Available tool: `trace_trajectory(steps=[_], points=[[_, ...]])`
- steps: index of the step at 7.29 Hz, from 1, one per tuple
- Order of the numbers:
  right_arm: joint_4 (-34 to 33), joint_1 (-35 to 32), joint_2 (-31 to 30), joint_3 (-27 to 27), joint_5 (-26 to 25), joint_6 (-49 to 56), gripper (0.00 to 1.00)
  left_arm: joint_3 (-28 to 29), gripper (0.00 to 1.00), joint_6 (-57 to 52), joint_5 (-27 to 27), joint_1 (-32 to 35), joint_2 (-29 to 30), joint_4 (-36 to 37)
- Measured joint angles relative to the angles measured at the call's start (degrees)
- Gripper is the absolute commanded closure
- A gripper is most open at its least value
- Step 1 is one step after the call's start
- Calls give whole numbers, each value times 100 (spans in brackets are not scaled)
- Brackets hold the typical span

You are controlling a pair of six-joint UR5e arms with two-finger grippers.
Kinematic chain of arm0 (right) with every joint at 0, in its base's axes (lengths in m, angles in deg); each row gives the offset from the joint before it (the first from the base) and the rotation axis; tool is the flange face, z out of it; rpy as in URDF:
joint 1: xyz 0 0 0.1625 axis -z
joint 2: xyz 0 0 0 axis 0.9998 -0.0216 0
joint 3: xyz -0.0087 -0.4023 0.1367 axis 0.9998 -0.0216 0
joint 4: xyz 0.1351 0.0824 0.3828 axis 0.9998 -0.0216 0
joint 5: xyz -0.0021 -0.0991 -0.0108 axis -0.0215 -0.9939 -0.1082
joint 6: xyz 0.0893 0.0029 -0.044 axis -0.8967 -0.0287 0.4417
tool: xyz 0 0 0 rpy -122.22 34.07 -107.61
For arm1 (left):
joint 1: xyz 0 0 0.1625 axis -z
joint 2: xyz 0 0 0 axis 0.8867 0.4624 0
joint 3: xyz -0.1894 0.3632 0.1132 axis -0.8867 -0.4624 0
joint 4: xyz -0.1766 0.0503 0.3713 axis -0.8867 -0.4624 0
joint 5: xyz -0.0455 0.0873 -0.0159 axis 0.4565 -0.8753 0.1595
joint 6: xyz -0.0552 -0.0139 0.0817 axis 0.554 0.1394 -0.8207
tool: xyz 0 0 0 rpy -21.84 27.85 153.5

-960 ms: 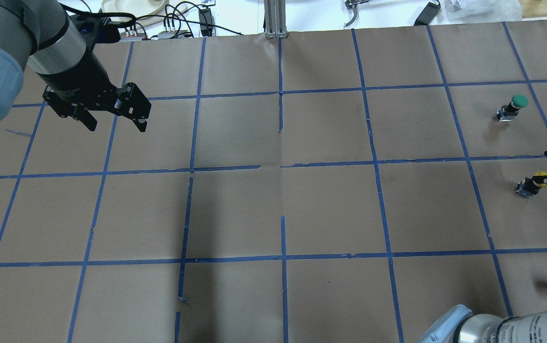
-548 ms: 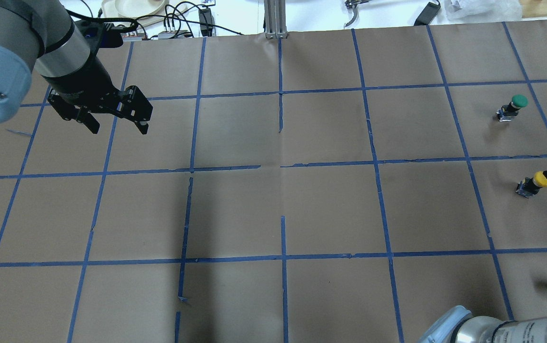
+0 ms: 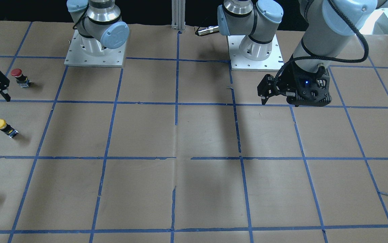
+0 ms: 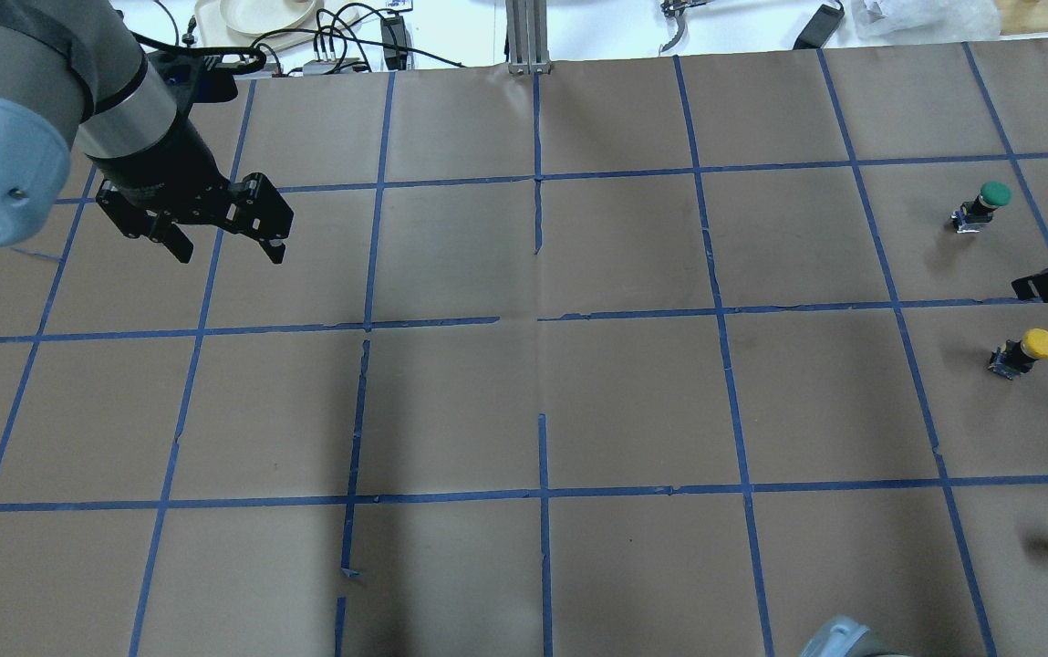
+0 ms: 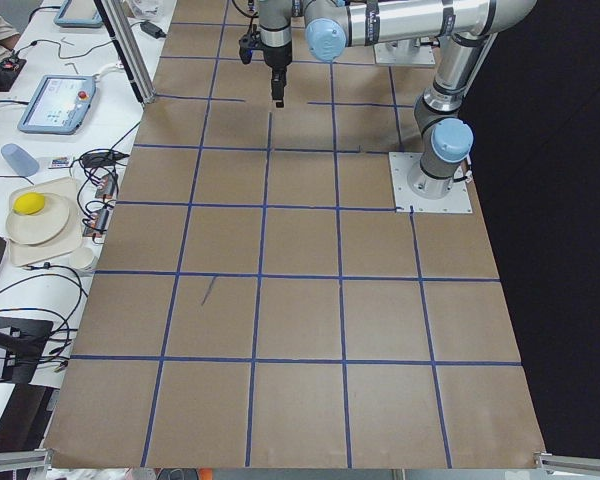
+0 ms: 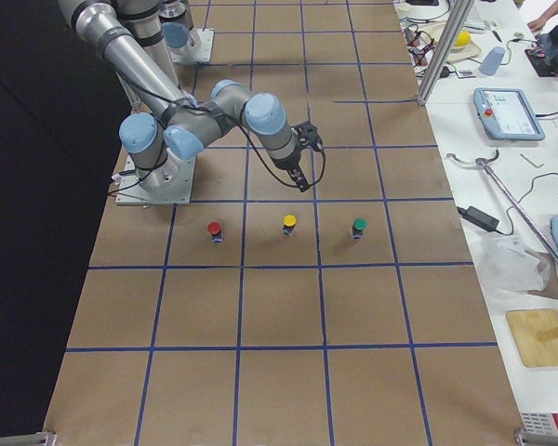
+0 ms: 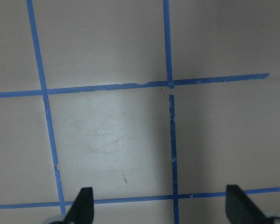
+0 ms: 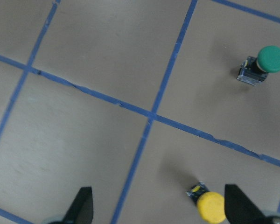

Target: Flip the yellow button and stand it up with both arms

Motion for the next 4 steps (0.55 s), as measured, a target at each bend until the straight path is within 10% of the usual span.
trace_trajectory(steps=[4], points=[[2062,-2671,-208,-1413,-942,-4874,0,-41,0,3,5,-2,-91,76]])
